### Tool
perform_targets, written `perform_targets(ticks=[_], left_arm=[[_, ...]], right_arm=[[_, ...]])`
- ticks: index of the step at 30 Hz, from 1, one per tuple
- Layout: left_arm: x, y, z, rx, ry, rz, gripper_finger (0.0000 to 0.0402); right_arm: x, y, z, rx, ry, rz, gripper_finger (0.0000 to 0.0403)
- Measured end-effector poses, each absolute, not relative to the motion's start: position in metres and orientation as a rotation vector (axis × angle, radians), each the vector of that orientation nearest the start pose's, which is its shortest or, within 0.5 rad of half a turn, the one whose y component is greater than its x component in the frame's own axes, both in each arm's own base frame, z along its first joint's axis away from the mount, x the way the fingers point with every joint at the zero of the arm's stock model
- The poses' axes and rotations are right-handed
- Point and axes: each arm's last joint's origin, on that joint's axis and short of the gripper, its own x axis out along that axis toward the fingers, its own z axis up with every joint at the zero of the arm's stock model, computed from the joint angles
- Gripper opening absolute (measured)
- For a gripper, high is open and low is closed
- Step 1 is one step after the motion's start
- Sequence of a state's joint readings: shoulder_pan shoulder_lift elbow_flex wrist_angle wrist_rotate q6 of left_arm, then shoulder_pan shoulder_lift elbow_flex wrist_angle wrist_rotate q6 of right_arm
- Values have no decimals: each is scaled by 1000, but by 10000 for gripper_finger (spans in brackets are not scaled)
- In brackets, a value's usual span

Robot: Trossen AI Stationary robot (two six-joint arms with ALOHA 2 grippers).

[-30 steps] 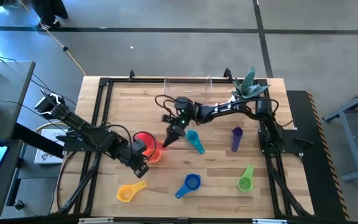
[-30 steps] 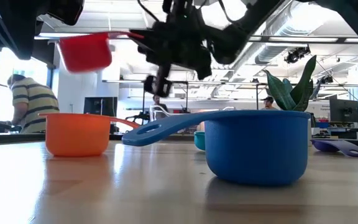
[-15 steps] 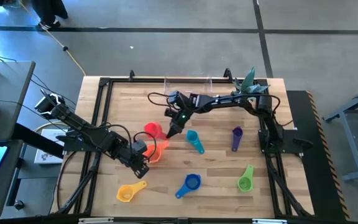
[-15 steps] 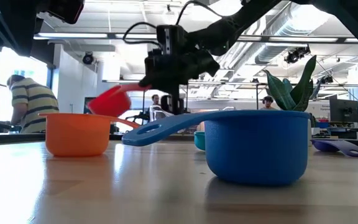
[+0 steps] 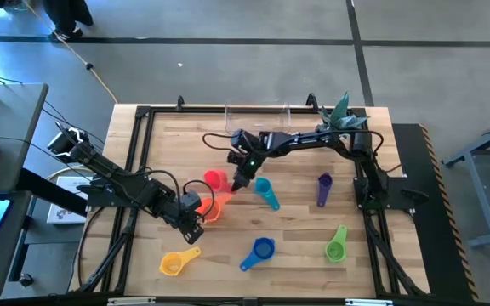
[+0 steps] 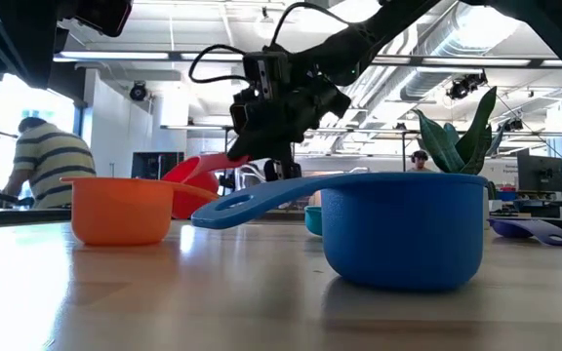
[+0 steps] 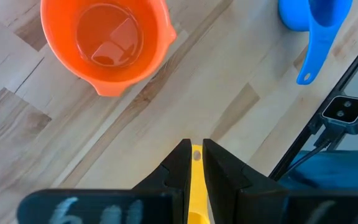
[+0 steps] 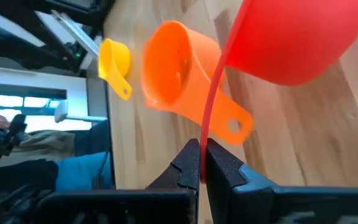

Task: Nest measuring cups in basket
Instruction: Stack the red measuring cup on top of the orange measuring cup

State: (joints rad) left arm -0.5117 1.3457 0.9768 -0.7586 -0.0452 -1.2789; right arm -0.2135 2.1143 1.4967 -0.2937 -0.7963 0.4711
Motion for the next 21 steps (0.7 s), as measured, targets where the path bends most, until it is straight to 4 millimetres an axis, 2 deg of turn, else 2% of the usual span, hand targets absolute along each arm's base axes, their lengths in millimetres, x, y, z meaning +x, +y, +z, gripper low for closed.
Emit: perform_targets(ticks=[12,21], left_arm=[[221,-123,241,-801,1158,318,30],[221,-123,241,-801,1158,318,30]], right_arm=[[436,-54,162,870,1025,370,0],[439,-28,162,874,1065,375,0]])
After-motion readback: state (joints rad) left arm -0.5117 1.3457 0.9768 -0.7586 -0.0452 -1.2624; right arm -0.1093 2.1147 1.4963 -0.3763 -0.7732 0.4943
